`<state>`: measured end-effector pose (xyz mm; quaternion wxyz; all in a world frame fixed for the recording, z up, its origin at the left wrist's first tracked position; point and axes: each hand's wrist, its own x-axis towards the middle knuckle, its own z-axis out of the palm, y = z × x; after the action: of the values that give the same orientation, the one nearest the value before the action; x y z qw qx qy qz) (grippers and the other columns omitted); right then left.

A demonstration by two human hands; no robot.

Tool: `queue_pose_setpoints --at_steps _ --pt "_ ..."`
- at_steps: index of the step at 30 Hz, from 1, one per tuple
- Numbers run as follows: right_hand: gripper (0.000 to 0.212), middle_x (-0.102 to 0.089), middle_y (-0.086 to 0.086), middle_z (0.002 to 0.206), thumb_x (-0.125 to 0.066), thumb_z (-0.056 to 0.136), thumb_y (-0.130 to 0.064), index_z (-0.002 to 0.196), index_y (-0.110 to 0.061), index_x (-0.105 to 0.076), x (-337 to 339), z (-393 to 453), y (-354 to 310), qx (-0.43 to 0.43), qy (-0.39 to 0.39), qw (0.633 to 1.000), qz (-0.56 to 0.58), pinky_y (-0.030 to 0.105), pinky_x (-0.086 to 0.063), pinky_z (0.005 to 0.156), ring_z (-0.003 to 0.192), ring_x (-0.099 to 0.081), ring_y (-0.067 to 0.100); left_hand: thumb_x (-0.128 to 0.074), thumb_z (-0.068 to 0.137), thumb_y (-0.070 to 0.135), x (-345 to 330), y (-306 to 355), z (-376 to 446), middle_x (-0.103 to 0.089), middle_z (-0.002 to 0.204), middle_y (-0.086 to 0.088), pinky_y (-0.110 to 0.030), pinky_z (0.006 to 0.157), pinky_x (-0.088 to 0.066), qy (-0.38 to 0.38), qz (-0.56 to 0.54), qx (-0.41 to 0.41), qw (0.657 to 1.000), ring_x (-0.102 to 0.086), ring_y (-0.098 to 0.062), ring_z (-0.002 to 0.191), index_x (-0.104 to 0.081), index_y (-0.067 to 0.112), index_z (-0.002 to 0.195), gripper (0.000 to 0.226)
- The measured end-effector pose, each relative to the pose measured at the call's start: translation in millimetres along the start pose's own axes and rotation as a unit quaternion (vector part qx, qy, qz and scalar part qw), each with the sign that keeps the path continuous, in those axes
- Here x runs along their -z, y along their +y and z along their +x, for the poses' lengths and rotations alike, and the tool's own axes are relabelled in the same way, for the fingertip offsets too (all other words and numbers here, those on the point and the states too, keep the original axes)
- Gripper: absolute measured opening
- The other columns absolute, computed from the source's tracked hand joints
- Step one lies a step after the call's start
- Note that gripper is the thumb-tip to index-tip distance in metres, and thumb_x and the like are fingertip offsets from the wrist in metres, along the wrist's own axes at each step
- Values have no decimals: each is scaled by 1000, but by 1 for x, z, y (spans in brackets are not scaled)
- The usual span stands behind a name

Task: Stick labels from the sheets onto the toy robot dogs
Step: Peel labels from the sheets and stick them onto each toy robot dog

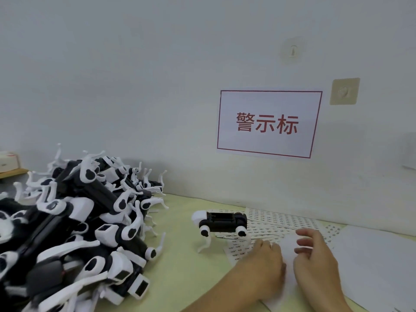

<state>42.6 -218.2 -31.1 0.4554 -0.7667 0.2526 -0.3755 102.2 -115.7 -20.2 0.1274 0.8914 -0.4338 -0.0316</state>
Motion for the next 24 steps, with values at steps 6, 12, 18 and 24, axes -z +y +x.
queue_pose_setpoints --at_steps 6,12,18,24 --pt "41 -59 1 102 -46 85 10 107 -23 -57 -1 0 1 -17 -9 1000 -3 32 -36 81 86 -55 6 -37 101 55 -3 0 0 -41 137 -23 -47 110 -24 17 31 18 999 -29 -36 128 -39 -9 136 72" --pt "41 -60 -1 101 -47 83 9 105 -25 -58 0 -1 0 -8 6 1000 9 34 -39 82 89 -56 11 -54 93 51 -6 0 5 -45 134 -16 -45 107 -35 59 -69 43 995 -37 -32 125 -42 0 132 65" --pt "41 -57 1 103 -51 84 8 110 -23 -57 2 -3 -1 10 7 1000 29 27 -39 72 89 -55 9 -69 85 11 -6 2 10 -62 91 -2 -29 59 -51 113 -395 80 908 -60 -13 67 -47 23 104 31" --pt "46 -47 -1 118 -54 88 1 125 -26 -50 2 -5 -2 23 15 1000 8 35 -39 98 118 -45 19 -71 90 13 -3 0 11 -68 100 3 -18 55 -49 170 -494 129 843 -67 -10 74 -50 25 102 27"
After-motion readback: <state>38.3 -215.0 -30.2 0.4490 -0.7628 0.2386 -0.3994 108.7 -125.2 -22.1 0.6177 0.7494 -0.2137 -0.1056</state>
